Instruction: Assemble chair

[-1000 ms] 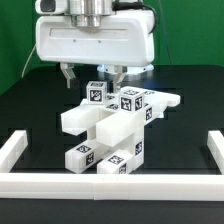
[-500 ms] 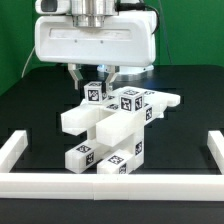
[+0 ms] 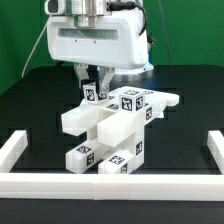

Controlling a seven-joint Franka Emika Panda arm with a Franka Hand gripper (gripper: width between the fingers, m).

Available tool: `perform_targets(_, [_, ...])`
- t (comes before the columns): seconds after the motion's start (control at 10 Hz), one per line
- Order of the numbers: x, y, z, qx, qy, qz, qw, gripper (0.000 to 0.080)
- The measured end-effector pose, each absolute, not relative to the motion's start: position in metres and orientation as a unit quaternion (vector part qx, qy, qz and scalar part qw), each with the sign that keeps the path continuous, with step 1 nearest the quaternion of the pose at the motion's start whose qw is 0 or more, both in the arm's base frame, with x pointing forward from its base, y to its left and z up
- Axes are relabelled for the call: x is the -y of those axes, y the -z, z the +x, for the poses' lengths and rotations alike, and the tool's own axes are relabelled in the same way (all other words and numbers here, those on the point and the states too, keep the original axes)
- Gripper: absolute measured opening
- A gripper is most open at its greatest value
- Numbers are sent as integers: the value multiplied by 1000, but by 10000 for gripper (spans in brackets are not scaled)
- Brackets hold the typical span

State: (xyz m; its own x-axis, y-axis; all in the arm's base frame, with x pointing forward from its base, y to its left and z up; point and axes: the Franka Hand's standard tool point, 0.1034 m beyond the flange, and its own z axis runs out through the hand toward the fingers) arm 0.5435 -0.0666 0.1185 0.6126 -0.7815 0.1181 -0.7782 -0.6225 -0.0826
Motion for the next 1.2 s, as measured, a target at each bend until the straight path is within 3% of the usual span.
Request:
perform_targets(0.5, [67,-118,545,-687,49,-724,38,282])
perform_targets(0.8, [64,-119,546,-657,53,-751,35,300])
perform_targets(0.9, [59,-119,547,-623,57,-779,33,507])
perform_targets(1.0, [59,-120,549,-567,63,-821,32,603])
perform_targets(1.2, [60,-120,547,-439,66,-896,23,641])
